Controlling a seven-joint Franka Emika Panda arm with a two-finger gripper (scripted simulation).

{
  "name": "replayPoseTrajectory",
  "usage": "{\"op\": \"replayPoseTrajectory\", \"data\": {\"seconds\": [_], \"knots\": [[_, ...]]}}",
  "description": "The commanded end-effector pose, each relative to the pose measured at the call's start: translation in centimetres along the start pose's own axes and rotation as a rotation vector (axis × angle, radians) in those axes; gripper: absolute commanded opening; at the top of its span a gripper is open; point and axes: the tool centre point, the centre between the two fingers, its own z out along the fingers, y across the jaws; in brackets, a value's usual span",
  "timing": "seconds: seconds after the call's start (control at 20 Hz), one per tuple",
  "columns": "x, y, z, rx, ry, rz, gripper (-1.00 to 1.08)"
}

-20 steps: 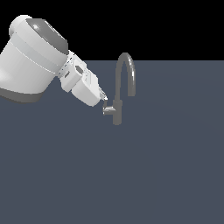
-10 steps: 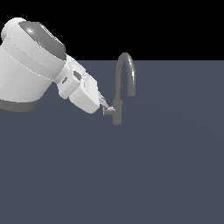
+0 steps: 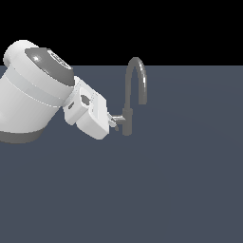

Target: Turn on the faucet by rotating a designated handle.

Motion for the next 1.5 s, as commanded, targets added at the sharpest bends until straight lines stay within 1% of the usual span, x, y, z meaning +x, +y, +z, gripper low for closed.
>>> {"op": "replayPoseTrajectory", "data": {"seconds": [0.0,0.05,0.6,0.65,0.7,1.45], "knots": [[-0.1,1.5,1.5,-0.029,0.011,-0.001,-1.0],[0.0,0.3,-0.1,0.004,0.007,-0.003,-1.0],[-3.6,1.0,4.9,-0.027,0.011,-0.001,-1.0],[-3.6,1.0,4.9,-0.027,0.011,-0.001,-1.0],[-2.7,-0.5,2.2,0.019,0.003,0.015,-1.0],[-5.8,-2.5,6.8,-0.022,0.01,0.002,-1.0]]}}
